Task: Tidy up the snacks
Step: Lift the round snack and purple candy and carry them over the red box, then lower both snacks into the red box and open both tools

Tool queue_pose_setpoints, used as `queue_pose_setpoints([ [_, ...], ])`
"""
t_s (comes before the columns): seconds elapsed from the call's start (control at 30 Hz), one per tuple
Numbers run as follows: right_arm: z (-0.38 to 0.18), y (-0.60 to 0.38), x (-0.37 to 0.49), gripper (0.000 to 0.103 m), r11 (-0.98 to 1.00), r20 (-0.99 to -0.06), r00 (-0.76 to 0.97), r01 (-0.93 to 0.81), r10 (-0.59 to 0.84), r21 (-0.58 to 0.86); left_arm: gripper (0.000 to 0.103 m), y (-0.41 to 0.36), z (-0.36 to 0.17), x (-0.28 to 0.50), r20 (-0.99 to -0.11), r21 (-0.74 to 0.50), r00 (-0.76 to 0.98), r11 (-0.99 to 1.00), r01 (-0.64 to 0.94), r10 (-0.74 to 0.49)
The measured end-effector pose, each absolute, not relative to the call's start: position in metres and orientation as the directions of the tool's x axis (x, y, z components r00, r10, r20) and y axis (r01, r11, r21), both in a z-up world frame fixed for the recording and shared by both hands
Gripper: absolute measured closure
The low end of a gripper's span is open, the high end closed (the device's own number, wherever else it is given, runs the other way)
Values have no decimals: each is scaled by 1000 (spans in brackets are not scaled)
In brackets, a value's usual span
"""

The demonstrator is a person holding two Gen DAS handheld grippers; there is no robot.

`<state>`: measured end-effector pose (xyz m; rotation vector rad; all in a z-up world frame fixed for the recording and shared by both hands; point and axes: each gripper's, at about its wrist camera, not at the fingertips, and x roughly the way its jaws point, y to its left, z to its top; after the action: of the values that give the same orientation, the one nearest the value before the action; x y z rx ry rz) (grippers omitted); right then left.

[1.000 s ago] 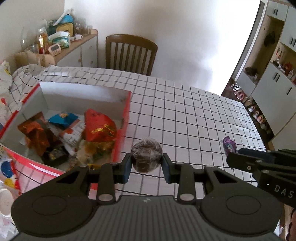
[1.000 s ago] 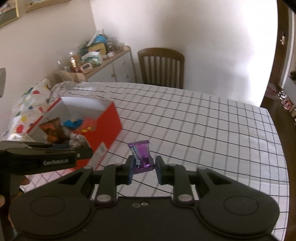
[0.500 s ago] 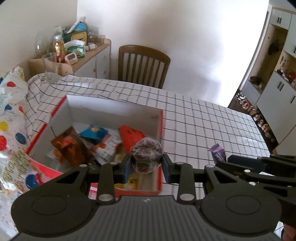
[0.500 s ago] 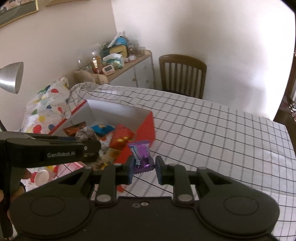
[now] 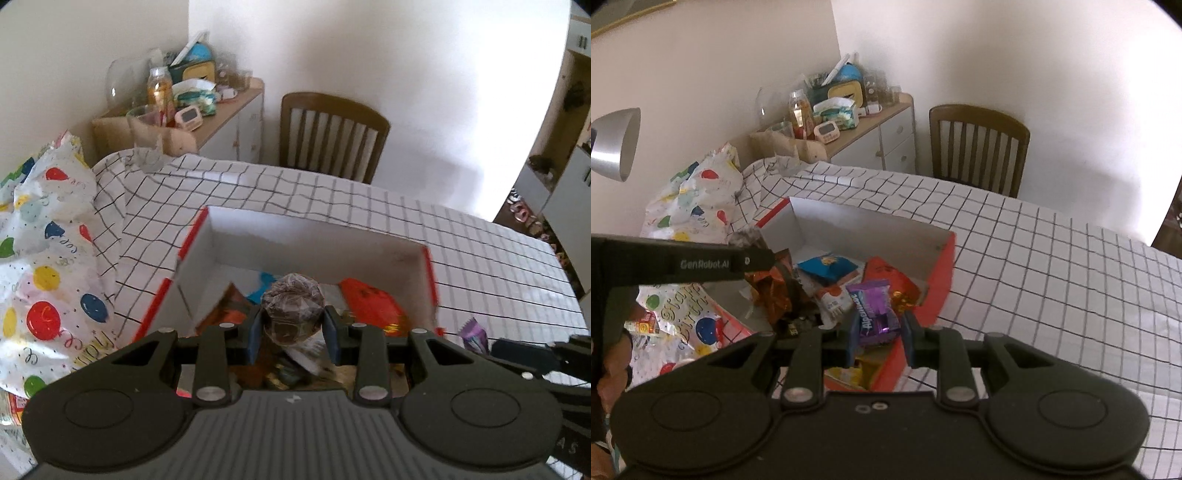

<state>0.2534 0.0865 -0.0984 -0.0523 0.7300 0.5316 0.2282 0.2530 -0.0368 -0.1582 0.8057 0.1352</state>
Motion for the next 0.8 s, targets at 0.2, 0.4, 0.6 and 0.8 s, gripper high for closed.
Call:
queue_pose_setpoints([
  [0.2, -113, 112, 264, 81, 878, -680, 606, -464, 412, 119, 69, 278, -58, 255, -769, -123, 639, 974, -190, 28],
  [0.4, -132, 138, 276, 80, 881, -719, 574, -460, 392, 113, 69, 276, -74, 277, -790, -117, 613, 980, -161, 6],
  [0.6, -145, 152, 287, 81, 891, -744, 554, -438, 372, 119, 69, 260, -86, 291, -808, -131, 587, 986, -100, -48],
  [0.8, -156, 160, 291, 80, 894, -764, 543, -436, 350, 100, 69, 250, -106, 301, -835, -130, 546, 989, -69, -71],
])
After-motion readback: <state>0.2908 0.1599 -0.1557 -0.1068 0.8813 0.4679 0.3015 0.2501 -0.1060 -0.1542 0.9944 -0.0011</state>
